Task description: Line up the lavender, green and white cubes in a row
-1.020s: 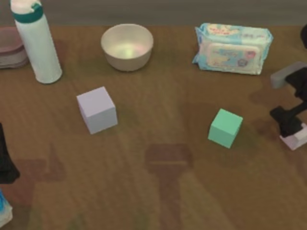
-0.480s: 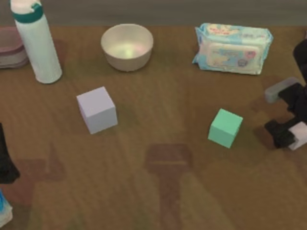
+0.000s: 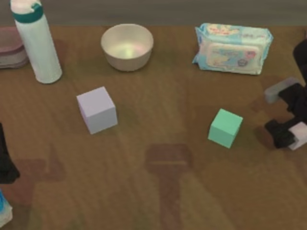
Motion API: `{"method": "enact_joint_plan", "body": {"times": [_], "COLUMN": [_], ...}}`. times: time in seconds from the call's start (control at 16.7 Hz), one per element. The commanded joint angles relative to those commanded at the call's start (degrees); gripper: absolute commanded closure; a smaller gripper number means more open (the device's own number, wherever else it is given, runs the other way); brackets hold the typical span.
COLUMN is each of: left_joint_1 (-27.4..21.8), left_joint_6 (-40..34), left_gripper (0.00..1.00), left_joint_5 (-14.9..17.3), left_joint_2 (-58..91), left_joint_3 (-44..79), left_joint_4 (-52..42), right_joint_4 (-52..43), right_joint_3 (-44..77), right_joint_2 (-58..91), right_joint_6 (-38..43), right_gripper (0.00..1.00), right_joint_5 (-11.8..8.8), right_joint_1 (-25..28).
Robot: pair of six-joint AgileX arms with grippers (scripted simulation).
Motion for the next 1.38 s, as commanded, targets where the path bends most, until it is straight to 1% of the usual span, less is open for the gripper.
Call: {"method": "enact_joint_plan", "body": {"times": [0.36,0.42,0.84,0.9,1.02,1.38], "left_joint_1": [0.0,0.0,0.0,0.0,0.0,0.0], "left_joint_6": [0.0,0.0,0.0,0.0,0.0,0.0], "left_gripper": [0.0,0.0,0.0,0.0,0.0,0.0], "left_joint_5": [0.0,0.0,0.0,0.0,0.0,0.0], "left_joint_2": [0.0,0.0,0.0,0.0,0.0,0.0], "left_joint_3": [0.0,0.0,0.0,0.0,0.0,0.0], "left_joint_4": [0.0,0.0,0.0,0.0,0.0,0.0], "right_joint_4": [0.0,0.0,0.0,-1.26,-2.25,-14.01], "right_joint_3": [0.0,0.0,0.0,0.51,1.21,7.01], "right_joint_2": [0.0,0.0,0.0,-2.18,-2.59,-7.94], "right_joint_6": [0.0,0.0,0.0,0.57,0.48,0.43], "right_gripper": [0.98,1.0,1.0,1.0,1.0,1.0], "right_joint_5": [0.0,0.0,0.0,-0.69,-0.78,-0.79], "right_joint_1": [0.0,0.0,0.0,-0.05,0.04,0.37]}}
